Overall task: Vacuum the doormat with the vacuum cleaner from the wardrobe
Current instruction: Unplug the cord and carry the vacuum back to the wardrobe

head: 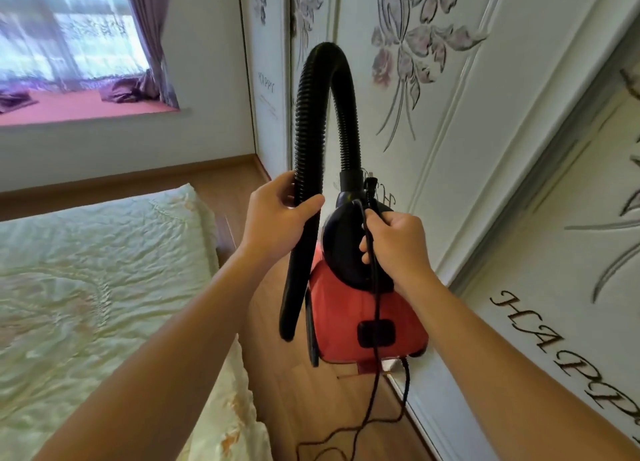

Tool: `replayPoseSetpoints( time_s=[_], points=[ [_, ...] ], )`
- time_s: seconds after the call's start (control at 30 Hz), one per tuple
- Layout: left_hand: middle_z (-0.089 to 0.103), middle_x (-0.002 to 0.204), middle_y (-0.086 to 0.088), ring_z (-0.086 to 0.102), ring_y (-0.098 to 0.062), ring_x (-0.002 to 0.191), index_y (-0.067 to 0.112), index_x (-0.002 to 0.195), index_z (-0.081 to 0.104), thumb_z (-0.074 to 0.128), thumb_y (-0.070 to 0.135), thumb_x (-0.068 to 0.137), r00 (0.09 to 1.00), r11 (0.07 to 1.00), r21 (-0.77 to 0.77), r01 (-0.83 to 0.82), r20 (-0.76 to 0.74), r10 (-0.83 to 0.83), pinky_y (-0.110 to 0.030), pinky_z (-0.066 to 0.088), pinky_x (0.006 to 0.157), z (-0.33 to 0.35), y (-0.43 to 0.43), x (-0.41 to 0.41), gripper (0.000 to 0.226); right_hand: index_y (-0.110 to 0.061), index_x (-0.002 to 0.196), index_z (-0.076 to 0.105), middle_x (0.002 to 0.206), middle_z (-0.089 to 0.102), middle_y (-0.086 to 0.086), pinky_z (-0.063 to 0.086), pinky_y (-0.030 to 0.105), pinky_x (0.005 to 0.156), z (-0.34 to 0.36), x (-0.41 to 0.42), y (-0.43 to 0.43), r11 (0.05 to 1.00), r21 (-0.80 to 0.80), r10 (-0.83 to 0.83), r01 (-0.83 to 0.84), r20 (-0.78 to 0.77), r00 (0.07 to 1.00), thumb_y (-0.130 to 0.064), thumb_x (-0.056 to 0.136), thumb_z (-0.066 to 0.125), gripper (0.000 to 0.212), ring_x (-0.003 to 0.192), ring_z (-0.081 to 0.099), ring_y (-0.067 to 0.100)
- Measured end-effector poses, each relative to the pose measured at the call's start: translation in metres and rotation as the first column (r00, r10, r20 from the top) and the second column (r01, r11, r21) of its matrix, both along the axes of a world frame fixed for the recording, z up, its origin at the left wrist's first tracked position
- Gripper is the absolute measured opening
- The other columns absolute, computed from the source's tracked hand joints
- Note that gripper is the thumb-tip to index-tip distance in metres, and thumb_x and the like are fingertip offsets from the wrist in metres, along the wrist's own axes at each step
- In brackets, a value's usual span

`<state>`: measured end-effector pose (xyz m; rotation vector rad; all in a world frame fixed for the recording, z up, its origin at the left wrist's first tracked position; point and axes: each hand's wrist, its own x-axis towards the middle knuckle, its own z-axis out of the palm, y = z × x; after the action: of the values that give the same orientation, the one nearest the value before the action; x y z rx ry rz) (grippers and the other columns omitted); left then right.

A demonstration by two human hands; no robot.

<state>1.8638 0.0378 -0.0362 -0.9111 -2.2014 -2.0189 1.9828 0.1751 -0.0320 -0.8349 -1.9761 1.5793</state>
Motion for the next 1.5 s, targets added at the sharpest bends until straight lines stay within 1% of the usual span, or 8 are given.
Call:
replayPoseSetpoints(
  time_s=[0.2,0.27,0.43,0.73,1.03,1.27,1.37,1.5],
  points=[
    [0.073,0.086,0.011,0.070,-0.003,0.079,0.015,0.109,0.074,0.077,0.011,0.084,0.995,0.994,-0.045,-0.100,-0.030,0.099,-0.017,0.053,0.072,-0.006,0.018,-0.058,0.026,-0.001,0.077,0.067,0.054,0.063,0.007,0.050,0.030,0.047,-0.008,-0.078,0.028,0.997,-0.020,0.079,-0.079,-0.011,0.997,-0.025,0.100,0.058,0.034,0.042,0.057,0.020],
    [0.072,0.082,0.013,0.069,-0.003,0.077,0.020,0.103,0.073,0.077,0.012,0.083,0.988,0.986,-0.064,-0.154,-0.040,0.151,-0.016,0.053,0.072,-0.009,0.026,-0.079,0.022,0.001,0.077,0.068,0.054,0.063,0.008,0.051,0.032,0.048,-0.011,-0.103,0.038,0.992,-0.029,0.123,-0.123,-0.020,0.992,-0.025,0.100,0.058,0.036,0.042,0.057,0.020],
    [0.070,0.084,0.012,0.066,-0.002,0.078,0.021,0.104,0.071,0.074,0.010,0.086,0.963,0.962,-0.061,-0.266,-0.063,0.263,-0.015,0.050,0.073,-0.018,0.056,-0.130,0.022,0.000,0.078,0.068,0.054,0.063,0.008,0.052,0.031,0.048,-0.019,-0.172,0.071,0.972,-0.062,0.223,-0.225,-0.037,0.974,-0.026,0.100,0.059,0.036,0.041,0.057,0.018],
    [0.069,0.085,0.009,0.067,-0.011,0.081,0.026,0.104,0.068,0.070,0.016,0.089,0.903,0.901,-0.067,-0.429,-0.060,0.425,-0.040,0.060,0.078,-0.019,0.097,-0.218,0.018,-0.005,0.076,0.069,0.054,0.063,0.006,0.050,0.027,0.045,-0.008,-0.292,0.122,0.926,-0.064,0.373,-0.373,-0.019,0.928,-0.026,0.101,0.057,0.034,0.042,0.058,0.017],
    [0.069,0.084,0.012,0.067,-0.010,0.081,0.025,0.103,0.068,0.069,0.019,0.089,0.895,0.893,-0.067,-0.446,-0.064,0.442,-0.042,0.061,0.078,-0.019,0.115,-0.321,0.014,-0.009,0.080,0.071,0.054,0.064,0.005,0.051,0.028,0.049,-0.011,-0.401,0.148,0.907,-0.044,0.418,-0.418,-0.014,0.908,-0.027,0.101,0.057,0.031,0.044,0.059,0.018],
    [0.069,0.085,0.009,0.067,-0.012,0.081,0.022,0.101,0.068,0.069,0.029,0.087,0.916,0.912,-0.086,-0.401,-0.079,0.395,-0.040,0.060,0.077,-0.025,0.113,-0.433,0.016,-0.004,0.079,0.069,0.052,0.063,0.005,0.048,0.028,0.045,-0.020,-0.511,0.150,0.925,-0.041,0.379,-0.378,-0.001,0.926,-0.026,0.100,0.057,0.033,0.041,0.057,0.018],
    [0.069,0.086,0.008,0.067,-0.013,0.083,0.021,0.103,0.068,0.069,0.028,0.089,0.932,0.927,-0.101,-0.361,-0.071,0.355,-0.035,0.059,0.076,-0.027,0.110,-0.483,0.016,0.001,0.081,0.069,0.053,0.064,0.007,0.049,0.029,0.045,-0.022,-0.563,0.150,0.938,-0.036,0.345,-0.345,-0.002,0.938,-0.025,0.100,0.057,0.034,0.041,0.057,0.019],
    [0.069,0.087,0.010,0.067,-0.006,0.081,0.021,0.106,0.068,0.071,0.016,0.092,0.946,0.943,-0.076,-0.324,-0.056,0.320,-0.017,0.052,0.071,-0.026,0.109,-0.544,0.014,0.004,0.083,0.068,0.055,0.064,0.010,0.050,0.030,0.045,-0.021,-0.624,0.147,0.947,-0.032,0.321,-0.321,-0.018,0.947,-0.025,0.100,0.058,0.036,0.041,0.057,0.020]
  ],
)
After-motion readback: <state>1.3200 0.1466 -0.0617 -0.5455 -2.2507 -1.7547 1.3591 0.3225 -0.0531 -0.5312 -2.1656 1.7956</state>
